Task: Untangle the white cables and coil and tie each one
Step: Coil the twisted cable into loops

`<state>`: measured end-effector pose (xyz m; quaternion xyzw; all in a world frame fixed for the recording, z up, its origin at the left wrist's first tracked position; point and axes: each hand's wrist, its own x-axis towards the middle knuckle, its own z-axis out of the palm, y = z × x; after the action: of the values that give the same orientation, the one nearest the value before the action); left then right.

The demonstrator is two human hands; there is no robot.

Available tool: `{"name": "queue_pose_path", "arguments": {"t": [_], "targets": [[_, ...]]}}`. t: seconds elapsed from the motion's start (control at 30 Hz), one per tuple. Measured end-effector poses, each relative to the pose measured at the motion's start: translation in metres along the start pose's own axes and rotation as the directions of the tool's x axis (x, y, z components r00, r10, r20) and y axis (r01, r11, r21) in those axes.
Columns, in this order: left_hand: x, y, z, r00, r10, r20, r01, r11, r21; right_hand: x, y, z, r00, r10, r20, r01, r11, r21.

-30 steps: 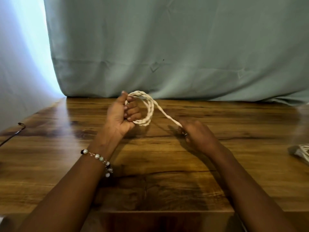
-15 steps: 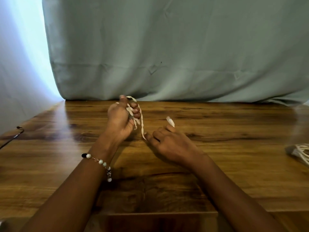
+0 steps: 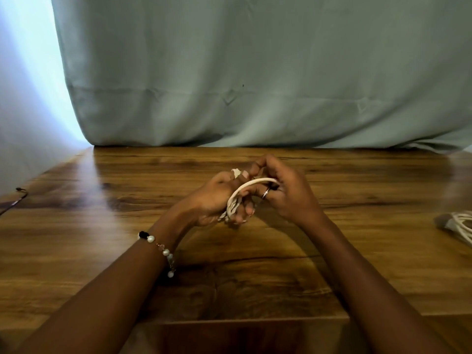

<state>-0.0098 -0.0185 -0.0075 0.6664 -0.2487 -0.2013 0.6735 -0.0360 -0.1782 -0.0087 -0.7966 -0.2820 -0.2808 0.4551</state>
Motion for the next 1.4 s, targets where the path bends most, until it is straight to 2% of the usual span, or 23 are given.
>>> {"name": "queue_pose_path", "arguments": {"t": [0.1, 0.23, 0.4, 0.47, 0.53, 0.6, 0.67, 0.77, 0.9, 0.97, 1.07, 1.1, 1.17, 1.2, 1.23, 1.33, 1.4], "targets": [[0.002, 0.001, 0.001, 0.999, -0.013, 0.036, 0.015, 0.998, -0.067, 0.001, 0.004, -0.005, 0.995, 0.1, -0.01, -0.098, 0.989, 0.114], [0.0, 0.005, -0.002, 0.967, -0.106, 0.23, 0.147, 0.974, -0.172, 0.004, 0.006, -0.005, 0.983, 0.18, -0.032, -0.17, 0.963, 0.207], [-0.003, 0.001, -0.007, 0.956, -0.018, 0.292, 0.075, 0.98, -0.186, 0.006, 0.015, -0.006, 0.969, 0.226, 0.104, -0.246, 0.935, 0.256], [-0.002, 0.0, -0.008, 0.97, -0.005, 0.244, 0.056, 0.977, -0.203, 0.003, 0.015, -0.005, 0.956, 0.211, 0.202, -0.265, 0.919, 0.291], [0.0, -0.001, -0.009, 0.985, -0.006, 0.17, 0.045, 0.972, -0.23, 0.001, 0.016, -0.003, 0.951, 0.196, 0.24, -0.252, 0.94, 0.229], [0.001, 0.001, -0.007, 0.996, -0.027, 0.082, 0.044, 0.975, -0.218, 0.0, 0.016, 0.001, 0.967, 0.178, 0.183, -0.214, 0.956, 0.201], [0.003, 0.002, -0.003, 1.0, -0.03, -0.008, 0.028, 0.982, -0.187, 0.002, 0.017, 0.006, 0.977, 0.185, 0.109, -0.207, 0.943, 0.261], [0.008, 0.004, 0.001, 0.987, 0.011, -0.159, -0.037, 0.986, -0.162, 0.005, 0.012, 0.015, 0.96, 0.271, 0.067, -0.272, 0.855, 0.441], [0.013, 0.003, 0.007, 0.951, 0.084, -0.298, -0.114, 0.99, -0.086, 0.007, 0.012, 0.021, 0.932, 0.363, -0.026, -0.297, 0.799, 0.523], [0.013, 0.003, 0.01, 0.942, 0.099, -0.32, -0.131, 0.988, -0.08, 0.007, 0.011, 0.021, 0.934, 0.356, -0.035, -0.296, 0.823, 0.486], [0.009, 0.005, 0.008, 0.933, 0.062, -0.354, -0.121, 0.982, -0.146, 0.007, 0.003, 0.022, 0.973, 0.23, -0.019, -0.204, 0.895, 0.396], [0.007, 0.007, 0.006, 0.927, 0.041, -0.372, -0.114, 0.978, -0.175, 0.008, 0.002, 0.023, 0.984, 0.174, -0.034, -0.154, 0.935, 0.318], [0.003, 0.012, 0.002, 0.917, 0.013, -0.4, -0.109, 0.97, -0.218, 0.009, 0.004, 0.027, 0.998, 0.014, -0.059, -0.014, 1.0, -0.001], [0.0, 0.015, 0.0, 0.91, 0.01, -0.414, -0.111, 0.969, -0.221, 0.01, 0.007, 0.03, 0.996, -0.072, -0.053, 0.064, 0.988, -0.141], [-0.003, 0.018, -0.002, 0.903, 0.014, -0.428, -0.116, 0.97, -0.214, 0.011, 0.006, 0.033, 0.991, -0.119, -0.052, 0.106, 0.973, -0.204], [-0.009, 0.024, -0.006, 0.891, 0.017, -0.455, -0.105, 0.98, -0.168, 0.016, 0.004, 0.041, 0.982, -0.168, -0.091, 0.146, 0.968, -0.205], [-0.016, 0.025, -0.011, 0.871, 0.019, -0.491, -0.104, 0.984, -0.145, 0.02, -0.003, 0.049, 0.993, -0.08, -0.089, 0.069, 0.99, -0.127]]}}
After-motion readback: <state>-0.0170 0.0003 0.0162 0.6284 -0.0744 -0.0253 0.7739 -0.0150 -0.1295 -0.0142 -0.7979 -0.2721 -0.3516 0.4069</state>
